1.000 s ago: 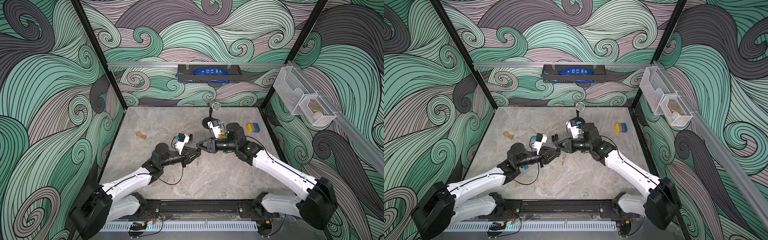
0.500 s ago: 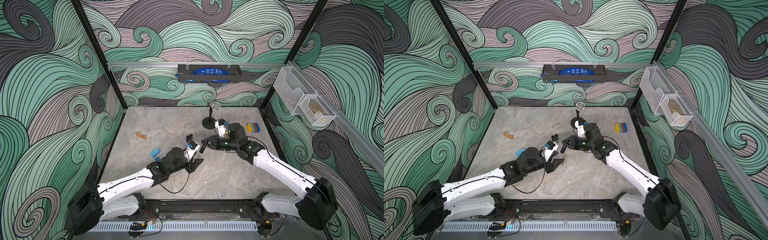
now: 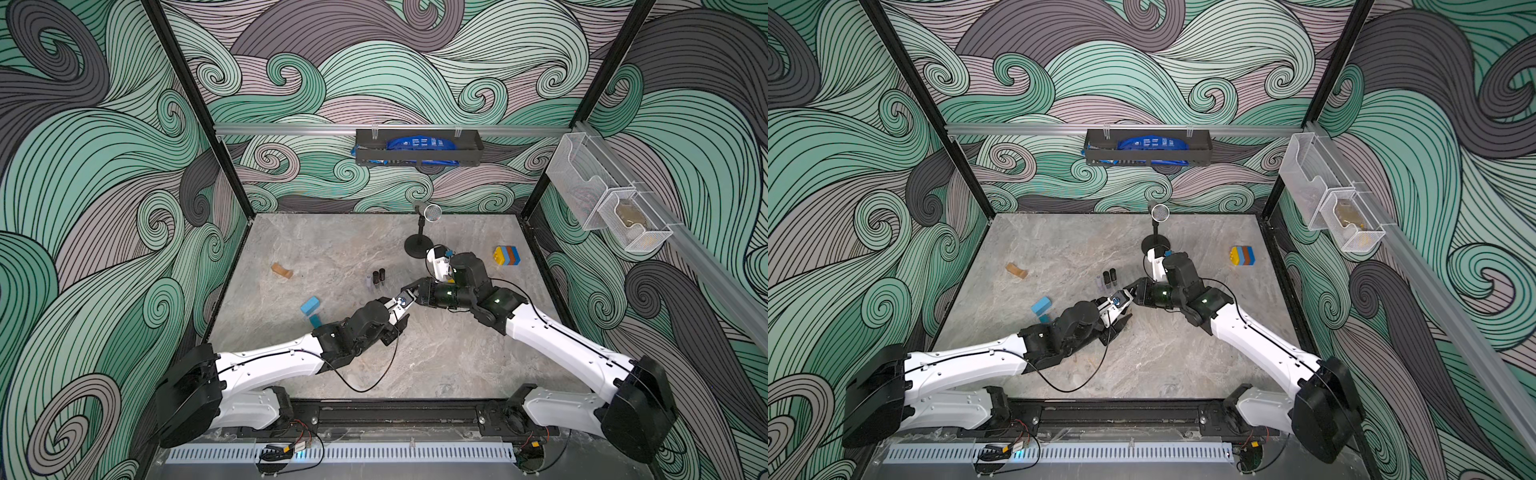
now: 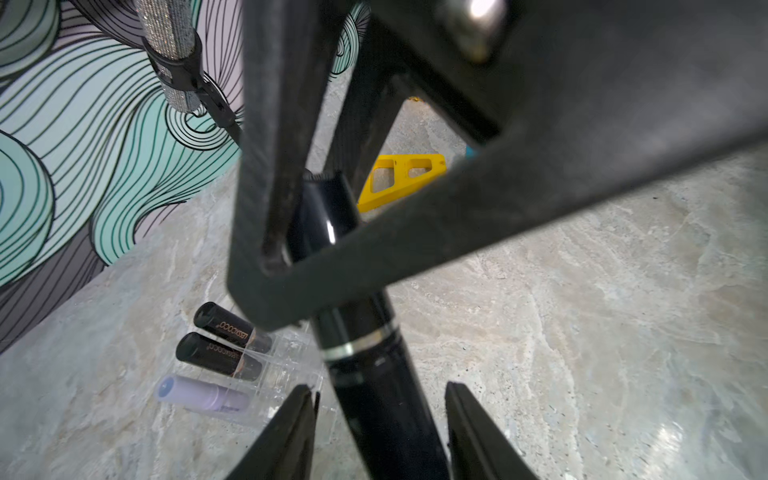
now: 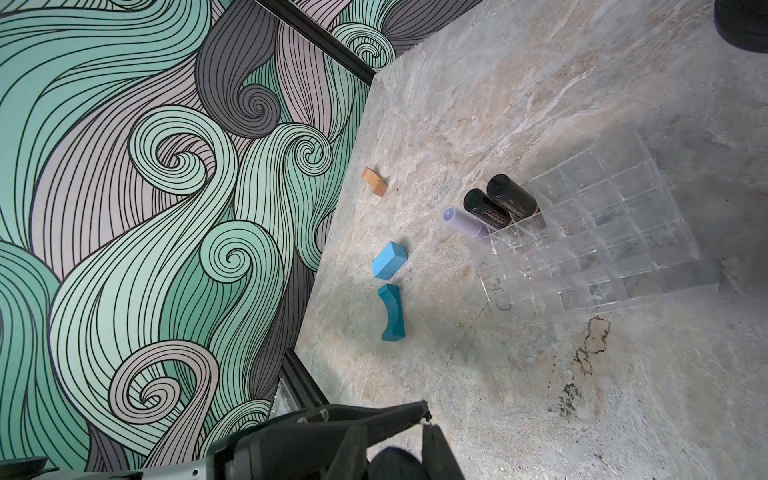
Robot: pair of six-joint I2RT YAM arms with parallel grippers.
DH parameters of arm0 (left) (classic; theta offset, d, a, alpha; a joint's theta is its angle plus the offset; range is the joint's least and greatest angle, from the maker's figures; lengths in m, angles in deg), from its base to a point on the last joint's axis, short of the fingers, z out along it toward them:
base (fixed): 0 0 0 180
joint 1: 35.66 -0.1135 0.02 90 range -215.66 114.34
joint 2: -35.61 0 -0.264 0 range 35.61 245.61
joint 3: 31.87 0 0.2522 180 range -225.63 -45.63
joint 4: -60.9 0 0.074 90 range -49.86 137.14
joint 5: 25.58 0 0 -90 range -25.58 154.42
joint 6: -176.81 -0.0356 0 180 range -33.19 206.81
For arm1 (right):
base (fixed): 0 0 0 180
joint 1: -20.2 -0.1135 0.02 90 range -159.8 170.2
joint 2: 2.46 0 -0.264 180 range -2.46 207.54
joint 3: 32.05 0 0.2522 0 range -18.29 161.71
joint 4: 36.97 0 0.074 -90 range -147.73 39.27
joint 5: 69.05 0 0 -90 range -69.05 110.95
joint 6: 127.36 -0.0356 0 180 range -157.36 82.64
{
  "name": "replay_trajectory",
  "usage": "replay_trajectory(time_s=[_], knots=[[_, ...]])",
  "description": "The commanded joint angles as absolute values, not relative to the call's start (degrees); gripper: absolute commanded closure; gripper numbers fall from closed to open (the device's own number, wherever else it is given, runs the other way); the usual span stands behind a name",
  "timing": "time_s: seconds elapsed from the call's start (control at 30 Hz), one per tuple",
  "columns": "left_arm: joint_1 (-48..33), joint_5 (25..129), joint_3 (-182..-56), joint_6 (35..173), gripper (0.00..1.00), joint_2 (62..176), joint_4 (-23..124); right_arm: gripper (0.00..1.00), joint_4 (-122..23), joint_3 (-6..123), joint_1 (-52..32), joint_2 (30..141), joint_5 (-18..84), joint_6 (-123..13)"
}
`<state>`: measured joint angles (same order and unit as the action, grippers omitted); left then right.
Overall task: Arrange the lipsticks in the organizer
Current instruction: Pick up the lipstick at the center of the board.
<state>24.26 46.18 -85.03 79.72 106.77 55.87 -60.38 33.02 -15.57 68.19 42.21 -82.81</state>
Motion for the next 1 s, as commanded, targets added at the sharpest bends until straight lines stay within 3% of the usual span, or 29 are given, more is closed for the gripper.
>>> replay_trajectory(time_s=[0.0,0.37,0.57,0.7,0.8,0.97], knots=[[24.7,42.2,-86.5,77.6,0.50,106.1,58.1,0.86,-59.6,32.5,-15.8,67.1,41.9,-83.3],[25.2,43.1,-87.4,77.3,0.55,107.7,59.7,0.84,-58.6,31.8,-15.8,67.5,41.8,-84.0],[25.2,43.6,-88.4,79.0,0.80,107.9,58.2,0.77,-57.9,31.8,-15.8,67.9,42.4,-84.3],[24.7,42.5,-90.6,84.1,0.91,107.3,53.2,0.59,-59.6,33.2,-13.2,67.7,45.1,-81.6],[18.8,52.5,-93.5,92.9,0.95,105.1,46.2,0.48,-56.5,31.6,-5.2,65.5,54.4,-78.0],[2.7,86.6,-94.3,110.2,0.98,104.6,49.0,0.42,-41.0,22.1,2.5,60.4,73.0,-73.8]])
